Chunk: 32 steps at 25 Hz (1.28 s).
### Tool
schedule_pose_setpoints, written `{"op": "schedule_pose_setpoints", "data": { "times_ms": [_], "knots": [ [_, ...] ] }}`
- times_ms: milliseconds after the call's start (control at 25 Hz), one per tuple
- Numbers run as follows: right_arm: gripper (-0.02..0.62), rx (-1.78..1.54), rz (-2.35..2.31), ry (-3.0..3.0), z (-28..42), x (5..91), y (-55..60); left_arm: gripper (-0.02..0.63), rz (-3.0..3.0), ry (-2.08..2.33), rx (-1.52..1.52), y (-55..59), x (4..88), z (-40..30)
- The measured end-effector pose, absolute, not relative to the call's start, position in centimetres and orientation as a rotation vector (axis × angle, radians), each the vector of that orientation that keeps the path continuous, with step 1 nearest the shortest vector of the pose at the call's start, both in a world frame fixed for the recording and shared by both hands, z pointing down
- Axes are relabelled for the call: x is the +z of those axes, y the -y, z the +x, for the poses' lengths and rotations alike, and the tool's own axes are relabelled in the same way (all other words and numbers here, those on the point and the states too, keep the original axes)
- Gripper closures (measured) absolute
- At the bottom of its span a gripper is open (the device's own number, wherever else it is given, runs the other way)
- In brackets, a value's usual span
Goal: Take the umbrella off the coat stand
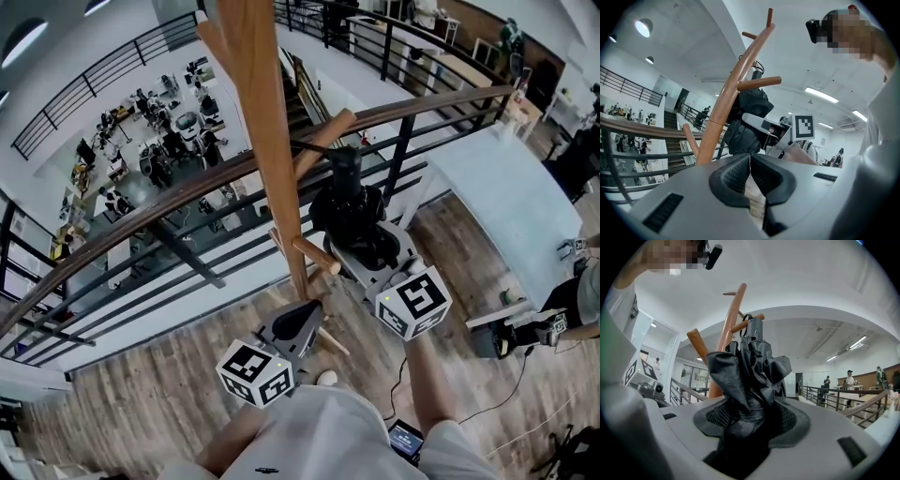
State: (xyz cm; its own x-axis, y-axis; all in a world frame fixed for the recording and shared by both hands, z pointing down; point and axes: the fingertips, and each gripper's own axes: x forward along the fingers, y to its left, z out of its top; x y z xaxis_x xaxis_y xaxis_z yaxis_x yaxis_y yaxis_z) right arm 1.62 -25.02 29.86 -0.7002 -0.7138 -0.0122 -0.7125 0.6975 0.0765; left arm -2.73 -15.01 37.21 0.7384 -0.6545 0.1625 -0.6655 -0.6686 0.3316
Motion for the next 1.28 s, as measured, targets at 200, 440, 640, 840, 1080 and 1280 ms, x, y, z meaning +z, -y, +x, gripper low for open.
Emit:
{"op": "schedule_pose_setpoints", "data": {
  "times_ms": [200, 440, 640, 840, 1080, 1280],
  "knots": [
    [0.334, -0.121, 1.249, 2.877, 2.3, 28.9, 25.8, 0.583, 2.579, 1.011, 0.042, 15.3, 36.9, -2.7],
    [0.334, -0.095, 1.336, 2.857, 3.5, 27.8, 27.1, 0.583, 2.582, 1.005, 0.064, 15.9, 36.5, -2.9],
    [0.334, -0.080, 1.373, 2.865, 4.4, 27.4, 27.1, 0.583, 2.593, 0.998, 0.067, 15.8, 36.3, -2.6],
    [0.334, -0.089, 1.412, 2.847, 5.6, 27.1, 27.1, 0.583, 2.600, 0.985, 0.065, 15.8, 36.2, -2.1],
    [0.334, -0.081, 1.473, 2.831, 7.2, 27.4, 26.5, 0.583, 2.609, 0.960, 0.066, 15.7, 36.4, -1.5],
    [0.334, -0.070, 1.519, 2.805, 8.4, 27.6, 25.5, 0.583, 2.619, 0.923, 0.066, 15.4, 36.4, -0.8]
  ]
}}
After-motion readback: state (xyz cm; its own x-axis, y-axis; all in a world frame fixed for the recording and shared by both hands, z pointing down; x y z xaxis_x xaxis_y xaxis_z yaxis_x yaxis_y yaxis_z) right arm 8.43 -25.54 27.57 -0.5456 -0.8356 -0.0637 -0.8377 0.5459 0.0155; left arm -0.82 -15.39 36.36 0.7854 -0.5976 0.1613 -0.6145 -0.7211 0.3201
